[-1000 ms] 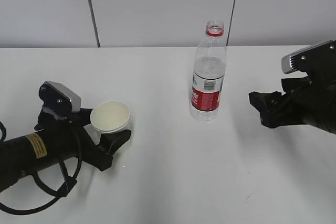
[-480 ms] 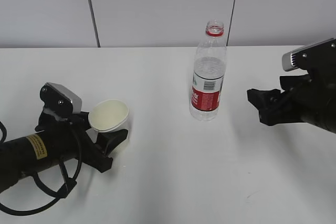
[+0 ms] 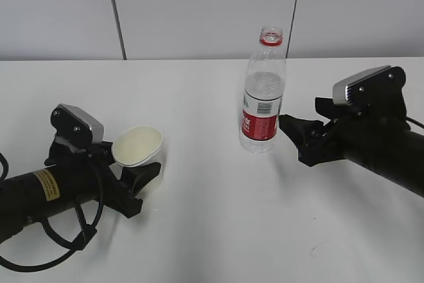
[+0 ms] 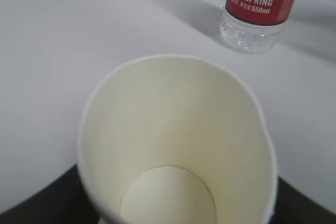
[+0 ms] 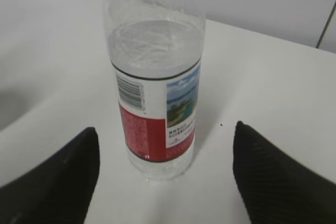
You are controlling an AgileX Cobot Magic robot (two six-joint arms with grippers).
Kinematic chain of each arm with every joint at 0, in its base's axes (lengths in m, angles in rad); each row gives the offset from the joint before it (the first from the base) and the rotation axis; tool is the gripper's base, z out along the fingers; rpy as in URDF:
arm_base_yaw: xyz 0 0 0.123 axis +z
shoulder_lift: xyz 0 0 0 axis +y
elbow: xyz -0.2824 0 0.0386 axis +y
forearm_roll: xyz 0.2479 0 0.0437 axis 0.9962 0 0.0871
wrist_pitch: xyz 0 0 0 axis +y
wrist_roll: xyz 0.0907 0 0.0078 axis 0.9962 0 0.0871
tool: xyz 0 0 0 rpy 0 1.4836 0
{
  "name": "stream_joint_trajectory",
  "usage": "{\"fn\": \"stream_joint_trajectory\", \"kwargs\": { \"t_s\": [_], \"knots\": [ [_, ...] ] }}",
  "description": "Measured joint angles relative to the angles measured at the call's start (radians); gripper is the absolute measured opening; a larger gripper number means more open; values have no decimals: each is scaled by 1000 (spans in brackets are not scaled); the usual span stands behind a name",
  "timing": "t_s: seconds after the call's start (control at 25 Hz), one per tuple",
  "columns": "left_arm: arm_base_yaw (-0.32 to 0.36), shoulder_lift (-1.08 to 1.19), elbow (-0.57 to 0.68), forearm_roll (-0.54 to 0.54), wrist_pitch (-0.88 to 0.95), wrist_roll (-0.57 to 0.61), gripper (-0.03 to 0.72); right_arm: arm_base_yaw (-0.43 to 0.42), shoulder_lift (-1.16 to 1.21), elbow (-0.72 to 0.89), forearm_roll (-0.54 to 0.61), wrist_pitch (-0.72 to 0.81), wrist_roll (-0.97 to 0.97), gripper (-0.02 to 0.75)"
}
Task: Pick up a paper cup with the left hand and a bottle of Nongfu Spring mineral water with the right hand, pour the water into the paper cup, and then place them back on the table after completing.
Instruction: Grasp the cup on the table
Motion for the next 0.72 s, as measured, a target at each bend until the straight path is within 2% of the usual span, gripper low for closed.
{"fn": "stream_joint_trajectory", "kwargs": {
  "t_s": [0.24,0.52,0.72],
  "knots": [
    [0,-1,-1,2,9,-1,434,0,167,-2,10,-258,0,588],
    [0,-1,-1,2,9,-1,433,0,268,-15,44,-279,0,655],
    [0,-1,-1,3,9,-1,433,0,291,-54,38,-285,0,662]
  ]
}}
